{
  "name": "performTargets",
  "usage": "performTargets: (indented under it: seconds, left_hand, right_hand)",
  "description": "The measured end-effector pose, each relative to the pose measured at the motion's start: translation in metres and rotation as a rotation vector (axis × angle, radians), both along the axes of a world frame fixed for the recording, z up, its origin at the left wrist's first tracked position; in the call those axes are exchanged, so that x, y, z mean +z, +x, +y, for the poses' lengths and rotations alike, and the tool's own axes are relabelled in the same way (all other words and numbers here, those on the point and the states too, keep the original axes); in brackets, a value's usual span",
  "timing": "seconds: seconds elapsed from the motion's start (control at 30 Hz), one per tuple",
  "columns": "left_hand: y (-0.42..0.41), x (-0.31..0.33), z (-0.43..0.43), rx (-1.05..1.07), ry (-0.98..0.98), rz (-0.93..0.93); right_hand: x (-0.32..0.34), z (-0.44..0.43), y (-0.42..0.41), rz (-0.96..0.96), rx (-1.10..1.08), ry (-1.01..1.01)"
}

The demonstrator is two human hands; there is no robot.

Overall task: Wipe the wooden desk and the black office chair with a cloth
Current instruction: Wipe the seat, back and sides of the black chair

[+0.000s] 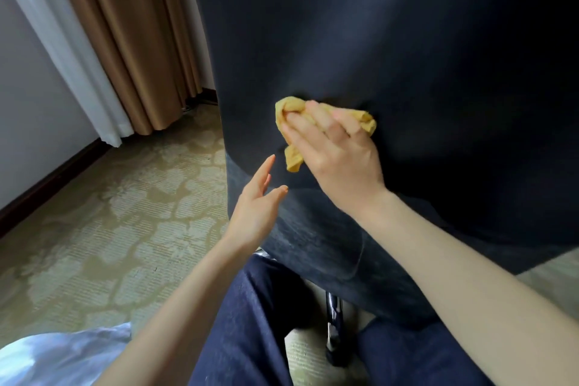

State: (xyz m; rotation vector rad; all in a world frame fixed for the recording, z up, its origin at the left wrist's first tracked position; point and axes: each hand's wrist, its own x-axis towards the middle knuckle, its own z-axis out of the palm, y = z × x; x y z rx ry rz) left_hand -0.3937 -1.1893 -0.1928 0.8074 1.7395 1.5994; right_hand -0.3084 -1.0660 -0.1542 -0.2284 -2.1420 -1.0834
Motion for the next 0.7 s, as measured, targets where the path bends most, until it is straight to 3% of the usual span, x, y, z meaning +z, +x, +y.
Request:
performTargets:
  seconds: [0.3,0.4,0.7]
  left_hand:
    - [0.021,-0.011,0.015,-0.105,-0.039,-0.125]
    - [0.03,-0.014,0.02,-0.128,-0.017,-0.151]
    - [0.042,-0.031,0.027,-0.161,0.067,-0.236]
  right_hand:
    - [-0.076,0.011,0.094,-0.403,-0.011,-0.282]
    - [-0.075,0.02,0.122,-0.462,0.032,-0.219]
    - [-0.038,0.033,0.16,-0.256,0.022,0.021]
